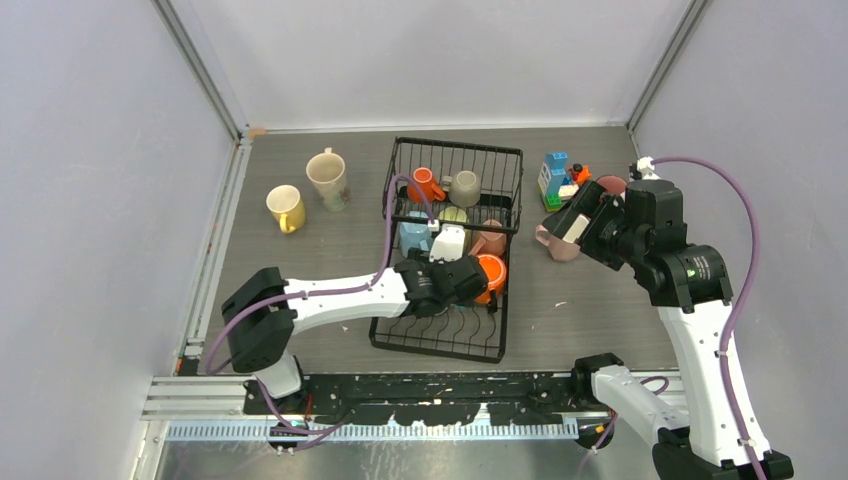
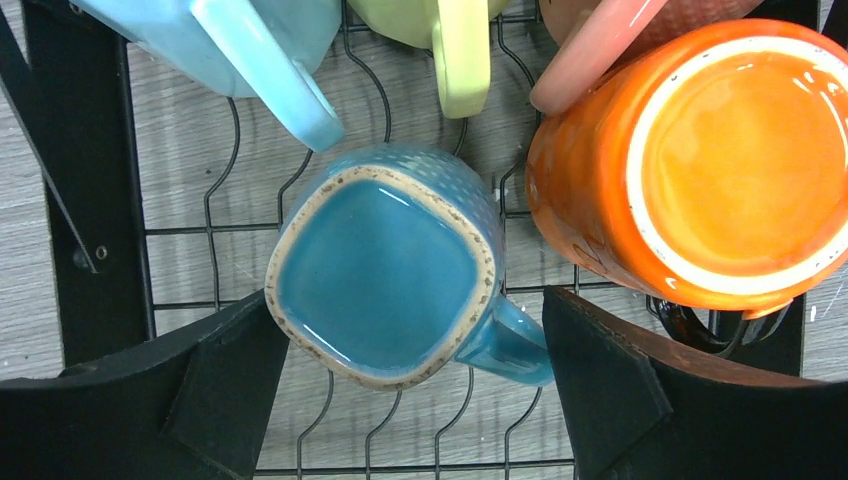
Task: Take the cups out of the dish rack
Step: Unload the cup from the dish rack.
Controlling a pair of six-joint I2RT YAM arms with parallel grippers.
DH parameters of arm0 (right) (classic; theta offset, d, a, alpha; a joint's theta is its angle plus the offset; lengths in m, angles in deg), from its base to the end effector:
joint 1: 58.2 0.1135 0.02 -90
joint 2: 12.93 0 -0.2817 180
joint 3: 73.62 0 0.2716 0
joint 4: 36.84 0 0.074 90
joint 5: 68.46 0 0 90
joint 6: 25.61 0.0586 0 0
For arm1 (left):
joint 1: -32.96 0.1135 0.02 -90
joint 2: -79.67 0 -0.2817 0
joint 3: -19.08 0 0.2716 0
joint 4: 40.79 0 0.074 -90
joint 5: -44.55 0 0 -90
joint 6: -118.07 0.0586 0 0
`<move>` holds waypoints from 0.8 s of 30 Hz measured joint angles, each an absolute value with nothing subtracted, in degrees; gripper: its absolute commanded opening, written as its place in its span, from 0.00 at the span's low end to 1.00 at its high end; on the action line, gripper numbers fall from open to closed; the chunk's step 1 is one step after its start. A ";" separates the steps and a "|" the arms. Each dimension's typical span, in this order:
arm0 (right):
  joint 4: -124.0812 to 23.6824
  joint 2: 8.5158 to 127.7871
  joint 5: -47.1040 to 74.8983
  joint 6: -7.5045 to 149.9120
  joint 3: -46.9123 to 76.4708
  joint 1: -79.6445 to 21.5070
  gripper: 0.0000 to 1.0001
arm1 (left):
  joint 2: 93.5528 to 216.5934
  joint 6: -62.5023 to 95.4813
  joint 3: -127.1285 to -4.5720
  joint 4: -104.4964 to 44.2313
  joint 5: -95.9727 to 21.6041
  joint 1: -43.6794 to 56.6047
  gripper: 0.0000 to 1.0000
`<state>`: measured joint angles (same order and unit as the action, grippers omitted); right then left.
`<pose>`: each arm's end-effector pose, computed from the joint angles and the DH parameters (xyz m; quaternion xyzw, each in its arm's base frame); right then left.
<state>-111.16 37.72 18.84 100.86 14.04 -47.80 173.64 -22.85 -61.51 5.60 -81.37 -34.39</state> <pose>0.1605 0.0323 0.4145 0.1919 0.8752 0.1958 0.3987 0.1722 -0.3235 0.2267 0.0516 0.9204 -0.0602 0.3828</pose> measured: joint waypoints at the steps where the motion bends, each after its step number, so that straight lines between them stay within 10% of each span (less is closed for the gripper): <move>1: -111.03 37.72 18.84 100.86 13.99 -47.78 1.00 | 174.32 -22.63 -61.82 5.49 -81.45 -34.28 0.91; 14: -110.38 37.72 18.62 100.64 13.05 -47.78 1.00 | 174.67 -22.06 -61.86 5.01 -81.80 -34.26 0.53; 24: -109.61 37.68 18.45 100.64 12.05 -47.78 1.00 | 171.85 -20.81 -59.02 4.61 -80.58 -33.76 0.67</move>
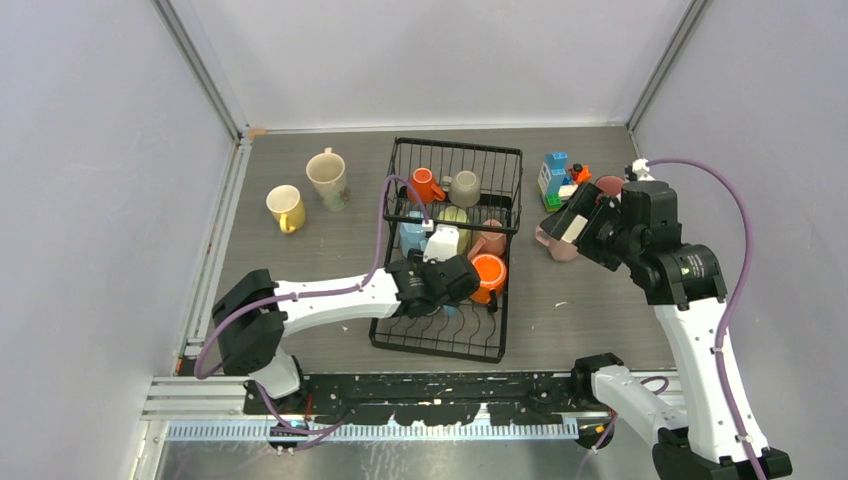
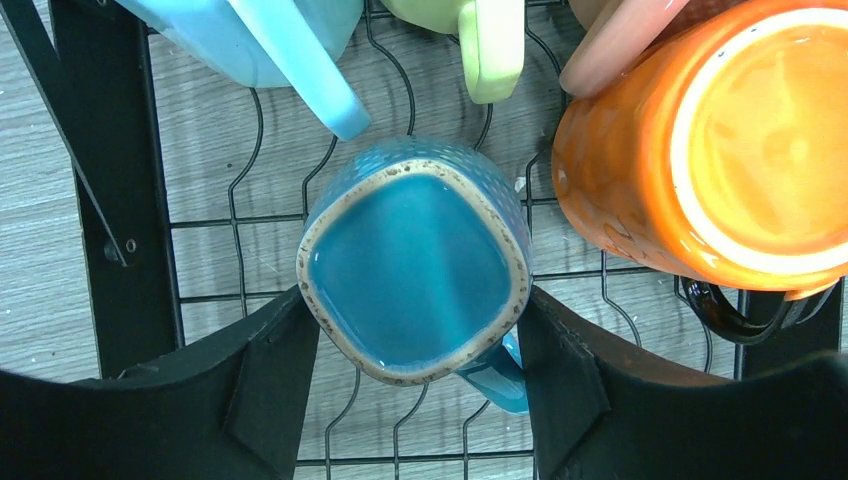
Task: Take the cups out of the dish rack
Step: Unload the cup from the dish rack.
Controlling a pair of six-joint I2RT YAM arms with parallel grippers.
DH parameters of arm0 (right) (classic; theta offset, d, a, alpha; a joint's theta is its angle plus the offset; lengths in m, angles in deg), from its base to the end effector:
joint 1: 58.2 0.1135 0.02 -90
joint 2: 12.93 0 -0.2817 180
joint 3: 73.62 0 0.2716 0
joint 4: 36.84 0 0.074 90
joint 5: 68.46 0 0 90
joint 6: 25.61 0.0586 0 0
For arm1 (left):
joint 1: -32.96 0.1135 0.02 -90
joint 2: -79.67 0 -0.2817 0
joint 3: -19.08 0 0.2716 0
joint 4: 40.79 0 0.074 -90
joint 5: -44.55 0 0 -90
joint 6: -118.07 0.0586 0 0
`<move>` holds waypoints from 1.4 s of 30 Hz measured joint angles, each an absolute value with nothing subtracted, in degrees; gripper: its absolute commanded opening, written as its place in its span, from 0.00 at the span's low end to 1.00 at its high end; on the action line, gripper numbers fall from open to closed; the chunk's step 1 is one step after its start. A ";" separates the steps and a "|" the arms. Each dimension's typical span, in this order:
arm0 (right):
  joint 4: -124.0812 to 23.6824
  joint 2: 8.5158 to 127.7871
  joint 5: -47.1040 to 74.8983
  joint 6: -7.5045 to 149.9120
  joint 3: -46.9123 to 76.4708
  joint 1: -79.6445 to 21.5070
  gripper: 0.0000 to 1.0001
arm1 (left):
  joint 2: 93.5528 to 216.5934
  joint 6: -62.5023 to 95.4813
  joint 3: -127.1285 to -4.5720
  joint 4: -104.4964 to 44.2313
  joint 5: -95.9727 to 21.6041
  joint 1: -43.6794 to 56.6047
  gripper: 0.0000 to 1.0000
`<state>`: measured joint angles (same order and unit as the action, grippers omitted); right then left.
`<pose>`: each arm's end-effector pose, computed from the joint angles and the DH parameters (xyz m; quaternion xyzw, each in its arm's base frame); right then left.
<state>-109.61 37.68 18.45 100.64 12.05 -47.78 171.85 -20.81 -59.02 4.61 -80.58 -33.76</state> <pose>0.1650 0.0336 0.4062 0.1890 0.8773 0.1967 0.3949 0.1717 -0.3138 0.2239 0.0641 0.9210 -0.0572 0.3801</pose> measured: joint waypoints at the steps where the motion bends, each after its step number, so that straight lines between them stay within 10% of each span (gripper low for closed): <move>1: -109.57 37.68 18.42 100.66 11.94 -47.78 1.00 | 171.78 -20.75 -59.00 4.70 -80.41 -33.78 0.68; 22: -108.76 37.55 18.16 100.68 9.45 -47.80 1.00 | 171.76 -19.81 -57.41 4.72 -80.56 -35.66 0.95; 42: -107.47 36.83 17.92 100.68 7.07 -47.78 1.00 | 171.78 -10.04 -48.18 -16.37 -87.01 -35.53 0.95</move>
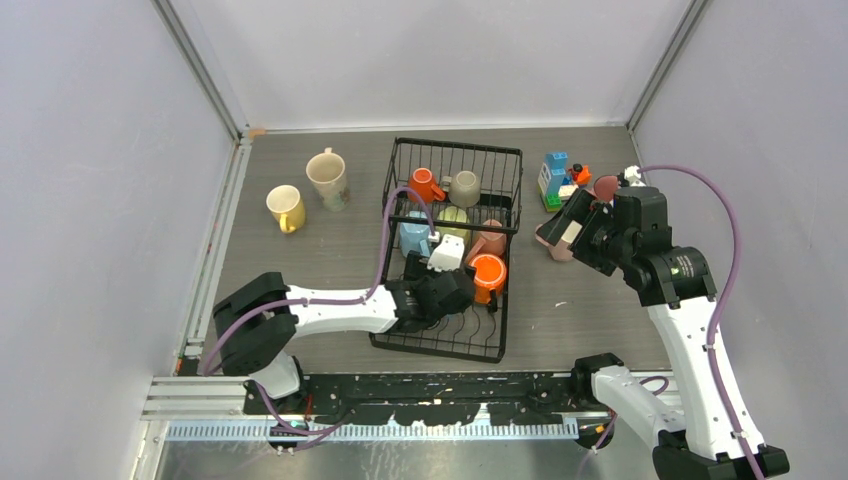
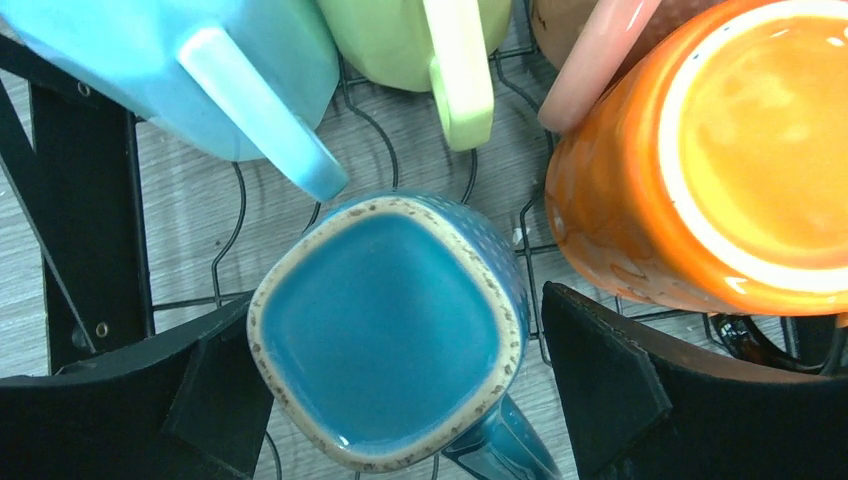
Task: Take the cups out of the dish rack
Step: Unload the cup from the dish rack.
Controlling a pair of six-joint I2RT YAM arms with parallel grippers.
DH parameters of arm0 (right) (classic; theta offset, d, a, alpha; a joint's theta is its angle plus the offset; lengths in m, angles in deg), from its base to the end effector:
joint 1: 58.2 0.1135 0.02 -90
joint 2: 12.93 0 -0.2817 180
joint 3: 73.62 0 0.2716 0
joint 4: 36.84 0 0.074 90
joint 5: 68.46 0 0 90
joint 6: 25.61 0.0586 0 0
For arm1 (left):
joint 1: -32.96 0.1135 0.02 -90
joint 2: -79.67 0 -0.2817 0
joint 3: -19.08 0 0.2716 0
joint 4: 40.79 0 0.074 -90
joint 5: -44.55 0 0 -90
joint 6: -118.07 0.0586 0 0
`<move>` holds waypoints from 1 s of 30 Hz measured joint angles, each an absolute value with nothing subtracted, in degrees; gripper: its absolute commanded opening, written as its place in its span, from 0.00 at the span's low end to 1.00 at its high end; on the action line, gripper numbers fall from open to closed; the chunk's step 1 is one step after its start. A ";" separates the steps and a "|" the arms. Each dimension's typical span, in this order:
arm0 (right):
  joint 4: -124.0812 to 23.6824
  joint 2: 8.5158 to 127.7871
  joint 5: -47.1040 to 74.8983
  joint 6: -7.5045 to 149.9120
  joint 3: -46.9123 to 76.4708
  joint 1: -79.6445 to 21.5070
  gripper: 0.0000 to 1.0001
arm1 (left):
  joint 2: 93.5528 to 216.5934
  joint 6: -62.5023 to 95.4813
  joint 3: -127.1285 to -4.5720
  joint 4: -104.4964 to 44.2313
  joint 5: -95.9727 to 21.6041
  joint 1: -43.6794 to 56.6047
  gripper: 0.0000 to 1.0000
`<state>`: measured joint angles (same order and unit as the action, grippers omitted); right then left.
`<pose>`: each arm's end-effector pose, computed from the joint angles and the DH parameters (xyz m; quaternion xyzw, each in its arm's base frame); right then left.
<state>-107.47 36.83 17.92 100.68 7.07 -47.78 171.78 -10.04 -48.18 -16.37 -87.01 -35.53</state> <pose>0.1694 0.0349 0.3835 0.1894 0.8848 0.1946 0.3786 0.1659 -0.3148 0.1916 0.1105 0.8782 -0.0621 0.4611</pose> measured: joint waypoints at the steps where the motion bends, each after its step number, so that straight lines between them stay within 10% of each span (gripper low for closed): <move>1: -107.47 36.83 17.92 100.68 7.04 -47.78 1.00 | 171.78 -9.60 -48.01 -17.42 -87.09 -35.53 0.95; 7: -107.43 36.81 17.92 100.66 6.96 -47.78 1.00 | 171.80 -8.36 -46.76 -21.24 -87.42 -35.02 0.79; 16: -107.05 36.81 17.92 100.66 6.63 -47.78 1.00 | 171.74 -7.00 -45.80 -23.84 -87.42 -34.74 0.26; 30: -107.47 34.88 16.83 101.16 6.58 -47.78 1.00 | 160.50 -7.46 -42.13 -18.34 -80.76 -34.67 0.02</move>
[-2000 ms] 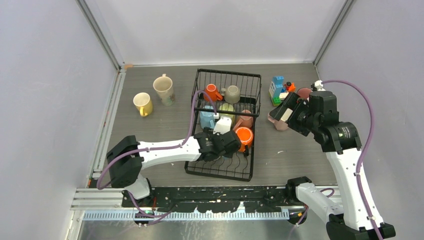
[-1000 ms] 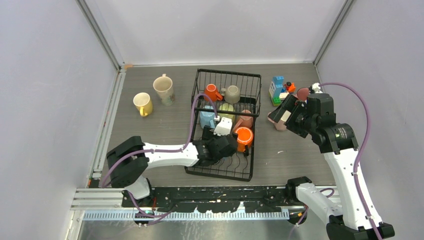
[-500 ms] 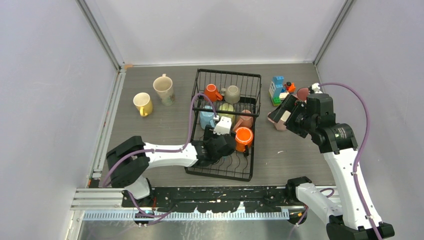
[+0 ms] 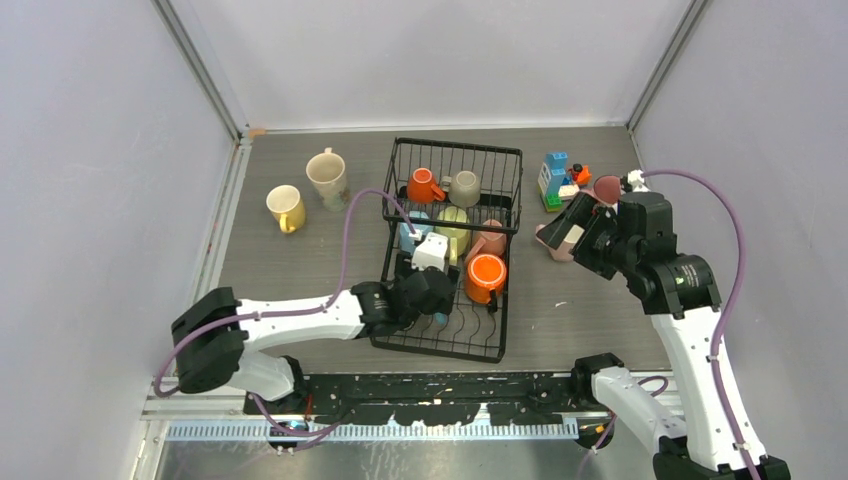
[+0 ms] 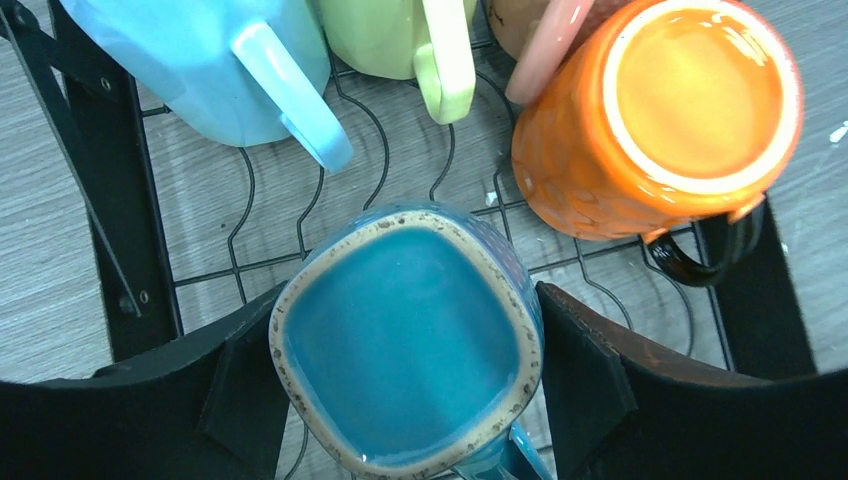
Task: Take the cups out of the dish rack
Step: Unload the cup from the dish rack.
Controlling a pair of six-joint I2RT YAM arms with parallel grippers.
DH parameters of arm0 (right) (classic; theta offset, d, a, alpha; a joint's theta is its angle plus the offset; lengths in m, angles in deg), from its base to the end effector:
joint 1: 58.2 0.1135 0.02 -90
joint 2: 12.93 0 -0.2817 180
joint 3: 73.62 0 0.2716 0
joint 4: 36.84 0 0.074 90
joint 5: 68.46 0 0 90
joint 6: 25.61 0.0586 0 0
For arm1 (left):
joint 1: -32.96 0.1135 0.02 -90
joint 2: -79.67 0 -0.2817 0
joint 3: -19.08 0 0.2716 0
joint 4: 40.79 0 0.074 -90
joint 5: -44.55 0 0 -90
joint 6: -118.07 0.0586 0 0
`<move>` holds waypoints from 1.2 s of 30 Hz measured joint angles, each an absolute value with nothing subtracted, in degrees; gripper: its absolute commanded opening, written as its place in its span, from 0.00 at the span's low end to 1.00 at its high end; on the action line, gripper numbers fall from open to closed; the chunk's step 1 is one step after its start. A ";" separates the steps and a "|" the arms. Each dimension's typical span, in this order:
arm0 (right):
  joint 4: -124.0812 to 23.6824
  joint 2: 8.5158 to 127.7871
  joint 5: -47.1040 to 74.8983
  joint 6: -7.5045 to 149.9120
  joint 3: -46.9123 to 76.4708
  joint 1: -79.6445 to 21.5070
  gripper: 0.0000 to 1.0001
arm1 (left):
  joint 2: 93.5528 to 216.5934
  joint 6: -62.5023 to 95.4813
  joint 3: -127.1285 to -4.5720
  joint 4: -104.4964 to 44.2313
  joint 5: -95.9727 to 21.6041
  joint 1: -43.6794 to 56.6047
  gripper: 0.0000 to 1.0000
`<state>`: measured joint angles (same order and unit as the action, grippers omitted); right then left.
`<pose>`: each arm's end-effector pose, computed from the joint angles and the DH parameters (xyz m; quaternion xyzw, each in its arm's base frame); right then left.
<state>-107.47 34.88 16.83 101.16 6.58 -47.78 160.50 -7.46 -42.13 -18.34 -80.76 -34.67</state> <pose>0.1606 0.0344 0.3858 0.1874 0.8794 0.2084 0.3849 0.1536 -0.2843 0.2188 0.1224 0.8709 -0.1310 0.4577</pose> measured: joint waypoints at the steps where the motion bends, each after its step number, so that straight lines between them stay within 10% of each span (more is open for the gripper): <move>1: -107.65 34.64 16.70 101.23 6.58 -47.78 1.00 | 159.48 -7.48 -42.06 -17.83 -80.23 -34.67 0.00; 18: -107.60 30.86 10.25 108.46 4.86 -42.84 1.00 | 143.04 -16.31 -41.65 -10.14 -67.82 -34.28 0.00; 29: -101.18 34.55 19.06 119.87 4.66 -17.90 0.99 | 127.00 -36.35 -35.59 -8.39 -62.85 -26.43 0.00; 36: -93.94 37.46 25.55 126.41 2.69 -5.20 0.82 | 121.38 -46.08 -30.78 -11.43 -61.15 -25.69 0.00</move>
